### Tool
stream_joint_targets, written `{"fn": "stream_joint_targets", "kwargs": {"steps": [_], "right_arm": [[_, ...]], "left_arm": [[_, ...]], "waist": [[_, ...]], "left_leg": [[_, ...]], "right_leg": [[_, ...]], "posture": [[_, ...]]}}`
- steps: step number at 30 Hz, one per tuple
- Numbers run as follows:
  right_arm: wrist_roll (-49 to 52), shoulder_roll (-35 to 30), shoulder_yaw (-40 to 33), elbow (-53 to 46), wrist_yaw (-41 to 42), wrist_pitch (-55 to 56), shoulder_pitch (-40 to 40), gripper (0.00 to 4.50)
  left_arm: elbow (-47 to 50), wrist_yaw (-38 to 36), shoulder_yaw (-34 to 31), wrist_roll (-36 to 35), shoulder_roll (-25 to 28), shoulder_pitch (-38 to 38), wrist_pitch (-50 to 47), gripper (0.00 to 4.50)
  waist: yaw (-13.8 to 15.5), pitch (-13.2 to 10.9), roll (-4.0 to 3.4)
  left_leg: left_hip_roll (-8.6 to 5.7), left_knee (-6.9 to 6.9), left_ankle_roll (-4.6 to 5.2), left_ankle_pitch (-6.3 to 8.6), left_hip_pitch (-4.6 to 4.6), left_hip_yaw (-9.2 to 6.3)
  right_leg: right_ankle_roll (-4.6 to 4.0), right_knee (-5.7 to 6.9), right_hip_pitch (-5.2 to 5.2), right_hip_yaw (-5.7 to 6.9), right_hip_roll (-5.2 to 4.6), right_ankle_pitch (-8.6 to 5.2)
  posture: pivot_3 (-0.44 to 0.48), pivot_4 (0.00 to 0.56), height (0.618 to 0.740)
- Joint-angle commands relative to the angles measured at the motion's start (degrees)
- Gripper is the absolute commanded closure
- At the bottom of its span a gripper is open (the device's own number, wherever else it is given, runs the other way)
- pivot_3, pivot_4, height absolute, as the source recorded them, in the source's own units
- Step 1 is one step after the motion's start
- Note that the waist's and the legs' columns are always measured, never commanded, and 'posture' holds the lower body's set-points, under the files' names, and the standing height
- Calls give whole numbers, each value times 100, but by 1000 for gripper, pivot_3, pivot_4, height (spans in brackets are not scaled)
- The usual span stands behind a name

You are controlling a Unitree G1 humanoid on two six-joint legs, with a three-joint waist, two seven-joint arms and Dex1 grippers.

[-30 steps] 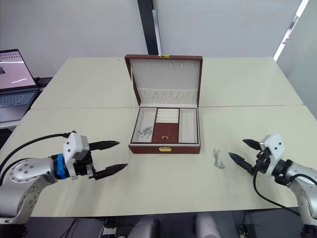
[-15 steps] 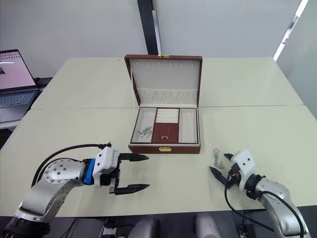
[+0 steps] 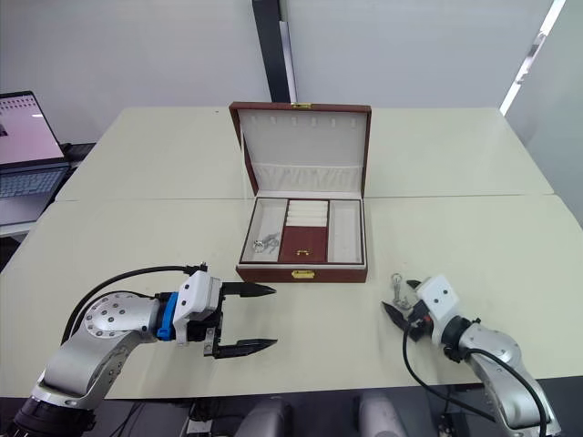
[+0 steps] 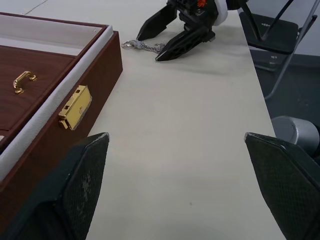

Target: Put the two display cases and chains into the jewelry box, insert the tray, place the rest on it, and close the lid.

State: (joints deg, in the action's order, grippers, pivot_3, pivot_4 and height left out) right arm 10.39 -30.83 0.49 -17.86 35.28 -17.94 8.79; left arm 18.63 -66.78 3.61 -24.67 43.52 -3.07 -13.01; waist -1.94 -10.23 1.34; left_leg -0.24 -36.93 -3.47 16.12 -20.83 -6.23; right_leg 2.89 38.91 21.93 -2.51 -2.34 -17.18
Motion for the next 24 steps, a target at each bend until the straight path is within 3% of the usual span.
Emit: {"fn": "stream_joint_targets", "kwargs": {"steps": [1, 11, 15, 18, 24], "right_arm": [[-93, -55, 101, 278, 26, -192, 130, 1995], [80, 9, -36, 315, 29, -368, 44, 3470], [175, 40, -127, 343, 11, -419, -11, 4256], [215, 40, -150, 353, -5, -431, -51, 4483], [426, 97, -365, 291, 19, -281, -140, 4483]], "left_arm": [[318, 119, 16, -71, -24, -141, -154, 0], [311, 238, 46, -80, -82, -326, -299, 0], [312, 283, 58, -49, -141, -345, -296, 0], [361, 308, 76, -48, -155, -350, -325, 0], [386, 338, 75, -63, -183, -386, -361, 0]], "waist": [[1, 7, 9], [10, 13, 15], [13, 13, 15], [13, 13, 15], [13, 13, 15]], "left_leg": [[0, 0, 0, 0, 2, 0], [-1, -1, 0, 0, 14, -6], [-2, -1, 0, 0, 13, -7], [-2, -1, 0, 0, 13, -7], [-2, -2, 0, 0, 13, -7]], "right_leg": [[0, 0, -3, 0, 0, 0], [0, -4, -21, 4, 0, 0], [0, -5, -21, 5, 0, 0], [0, -4, -21, 5, 0, 0], [0, -4, -21, 5, 0, 0]], "posture": [[0, 150, 740], [0, 150, 740], [0, 150, 740], [0, 150, 740], [0, 150, 740]]}}
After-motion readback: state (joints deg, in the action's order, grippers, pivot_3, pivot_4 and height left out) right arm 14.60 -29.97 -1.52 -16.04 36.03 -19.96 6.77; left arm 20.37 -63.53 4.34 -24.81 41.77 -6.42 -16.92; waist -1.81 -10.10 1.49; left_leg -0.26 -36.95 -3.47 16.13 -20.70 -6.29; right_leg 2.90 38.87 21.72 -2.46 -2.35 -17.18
